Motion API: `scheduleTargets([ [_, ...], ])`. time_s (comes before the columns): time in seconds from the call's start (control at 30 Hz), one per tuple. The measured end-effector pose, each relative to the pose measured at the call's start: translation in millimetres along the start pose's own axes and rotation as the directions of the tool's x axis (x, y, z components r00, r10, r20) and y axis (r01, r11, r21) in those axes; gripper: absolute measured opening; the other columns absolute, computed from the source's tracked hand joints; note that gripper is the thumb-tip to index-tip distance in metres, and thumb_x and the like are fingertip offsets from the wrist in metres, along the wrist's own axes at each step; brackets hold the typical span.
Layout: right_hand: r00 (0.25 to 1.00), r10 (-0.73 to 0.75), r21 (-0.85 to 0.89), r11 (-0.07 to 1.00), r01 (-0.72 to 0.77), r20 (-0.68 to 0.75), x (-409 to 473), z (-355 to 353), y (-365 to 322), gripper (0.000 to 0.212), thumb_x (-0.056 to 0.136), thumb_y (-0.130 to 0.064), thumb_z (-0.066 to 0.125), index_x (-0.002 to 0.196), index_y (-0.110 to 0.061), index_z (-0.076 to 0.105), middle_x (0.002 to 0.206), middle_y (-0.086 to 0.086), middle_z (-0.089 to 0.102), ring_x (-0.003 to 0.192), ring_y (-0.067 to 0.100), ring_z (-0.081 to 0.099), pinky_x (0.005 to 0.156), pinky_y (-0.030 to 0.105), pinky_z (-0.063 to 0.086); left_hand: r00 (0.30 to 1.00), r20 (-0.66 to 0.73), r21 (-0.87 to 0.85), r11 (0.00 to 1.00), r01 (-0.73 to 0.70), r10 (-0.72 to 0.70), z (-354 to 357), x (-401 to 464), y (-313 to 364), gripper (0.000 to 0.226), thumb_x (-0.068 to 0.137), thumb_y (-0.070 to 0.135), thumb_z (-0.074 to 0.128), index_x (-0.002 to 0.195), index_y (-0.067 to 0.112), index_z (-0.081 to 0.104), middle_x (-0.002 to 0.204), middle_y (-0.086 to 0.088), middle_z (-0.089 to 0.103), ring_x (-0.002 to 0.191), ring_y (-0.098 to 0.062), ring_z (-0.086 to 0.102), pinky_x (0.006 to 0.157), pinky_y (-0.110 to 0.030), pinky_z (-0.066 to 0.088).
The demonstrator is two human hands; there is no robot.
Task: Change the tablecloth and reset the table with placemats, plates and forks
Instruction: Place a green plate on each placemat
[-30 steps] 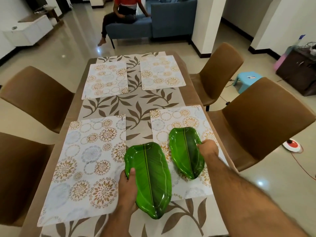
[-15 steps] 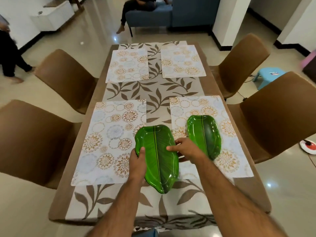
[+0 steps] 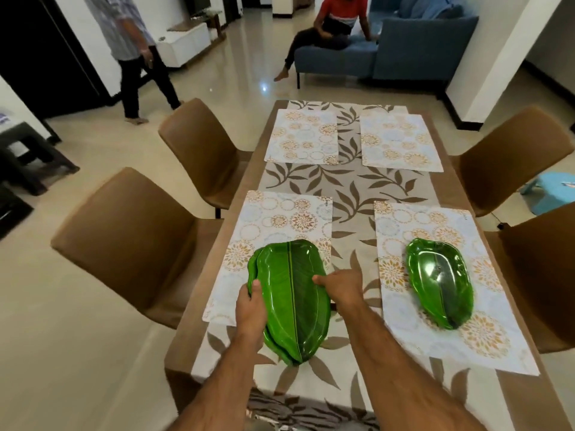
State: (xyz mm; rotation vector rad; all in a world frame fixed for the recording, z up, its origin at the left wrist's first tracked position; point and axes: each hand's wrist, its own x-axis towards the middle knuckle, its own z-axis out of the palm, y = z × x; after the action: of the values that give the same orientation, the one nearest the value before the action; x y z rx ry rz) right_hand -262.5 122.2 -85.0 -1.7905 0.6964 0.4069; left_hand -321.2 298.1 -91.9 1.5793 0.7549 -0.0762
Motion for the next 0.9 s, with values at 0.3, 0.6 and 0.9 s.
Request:
scheduleTargets([
  [0.3,0.988,0.064,0.105,0.991,-0.079,0.141,8.8,20.1,-30.8,0.027,0.088,-0.016,0.072,0.107,-0.003,0.058,0.107,0.020,0.067,0.095,0.035,0.067,0.072,0.044,0.059,0.987,-0.150,0.039,0.998,-0.055,0.060,-41.7,14.9,-0.3,0.039,0.104,0.033,0.037,0.131,0.008,0.051,0.119,-0.011,0.059,0.115,-0.032,0.055,0.101,-0.048,0.045],
  [0.6,0.998,0.061,0.014,0.998,-0.061,-0.024,105.8,39.4,-37.8,0.032,0.082,-0.021,0.078,0.093,0.005,0.063,0.093,0.023,0.070,0.079,0.040,0.070,0.071,0.055,0.060,0.947,-0.311,0.043,0.996,-0.074,0.084,-90.4,46.6,-15.6,0.022,0.103,0.029,0.042,0.110,0.013,0.055,0.097,-0.010,0.063,0.096,-0.034,0.061,0.088,-0.048,0.051],
  [0.9,0.999,-0.028,-0.213,0.977,0.033,0.030,118.2,79.3,-46.6,0.041,0.091,-0.035,0.065,0.114,-0.002,0.065,0.105,0.011,0.068,0.094,0.027,0.067,0.087,0.041,0.058,0.929,-0.366,-0.010,0.998,-0.066,0.058,-120.4,60.6,-50.5,0.024,0.103,0.033,0.041,0.112,0.017,0.056,0.098,-0.011,0.063,0.094,-0.033,0.060,0.087,-0.050,0.052],
])
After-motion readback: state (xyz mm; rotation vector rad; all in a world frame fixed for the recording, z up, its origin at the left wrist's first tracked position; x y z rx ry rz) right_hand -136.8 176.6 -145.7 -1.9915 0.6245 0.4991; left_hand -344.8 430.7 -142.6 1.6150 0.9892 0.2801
